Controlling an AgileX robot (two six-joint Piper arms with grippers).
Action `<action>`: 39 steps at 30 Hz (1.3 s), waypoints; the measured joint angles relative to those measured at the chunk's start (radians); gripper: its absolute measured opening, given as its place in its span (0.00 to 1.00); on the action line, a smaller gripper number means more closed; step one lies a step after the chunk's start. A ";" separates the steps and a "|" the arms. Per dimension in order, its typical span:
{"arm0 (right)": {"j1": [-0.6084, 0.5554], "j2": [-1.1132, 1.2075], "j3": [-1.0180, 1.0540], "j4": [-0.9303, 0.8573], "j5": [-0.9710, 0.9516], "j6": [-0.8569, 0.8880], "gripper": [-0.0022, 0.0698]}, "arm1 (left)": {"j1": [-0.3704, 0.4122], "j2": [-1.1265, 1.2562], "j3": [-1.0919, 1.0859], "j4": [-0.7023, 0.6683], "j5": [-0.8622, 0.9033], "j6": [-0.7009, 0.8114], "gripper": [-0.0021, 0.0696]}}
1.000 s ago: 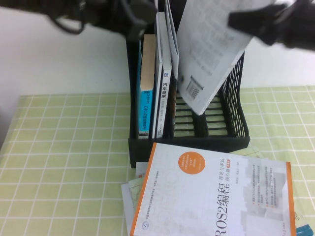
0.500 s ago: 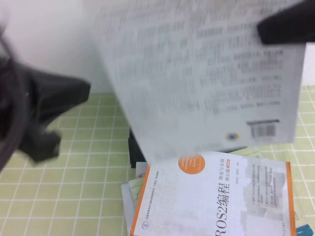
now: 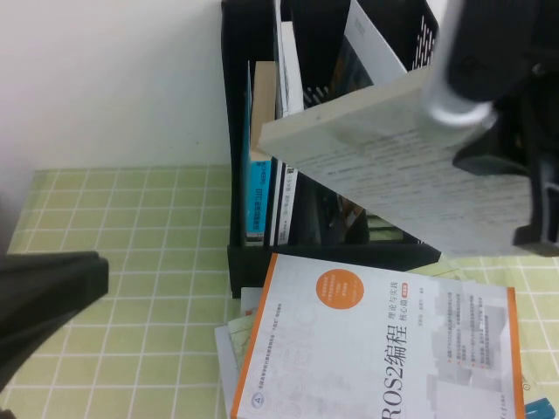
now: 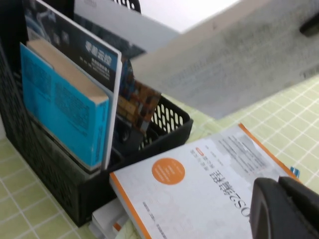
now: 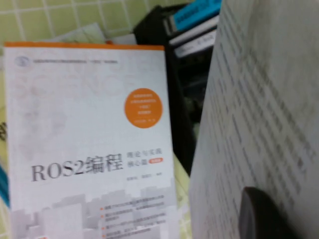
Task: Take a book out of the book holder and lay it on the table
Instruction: Place the picked book on the book
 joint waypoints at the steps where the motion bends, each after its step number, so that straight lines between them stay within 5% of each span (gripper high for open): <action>1: 0.042 0.007 0.000 -0.069 0.000 0.039 0.19 | 0.000 0.000 0.005 0.000 0.005 0.000 0.03; 6: 0.243 0.072 0.020 -0.333 0.000 0.199 0.19 | 0.000 0.000 0.027 0.000 0.011 -0.002 0.03; 12: 0.383 0.177 0.109 -0.448 -0.002 0.279 0.19 | 0.000 -0.002 0.028 0.000 0.013 -0.010 0.03; 24: 0.403 0.214 0.212 -0.765 -0.011 0.294 0.19 | 0.000 -0.002 0.029 0.000 0.020 -0.010 0.03; 39: 0.395 0.238 0.407 -0.484 -0.022 0.396 0.19 | 0.000 -0.002 0.029 0.002 0.038 -0.025 0.03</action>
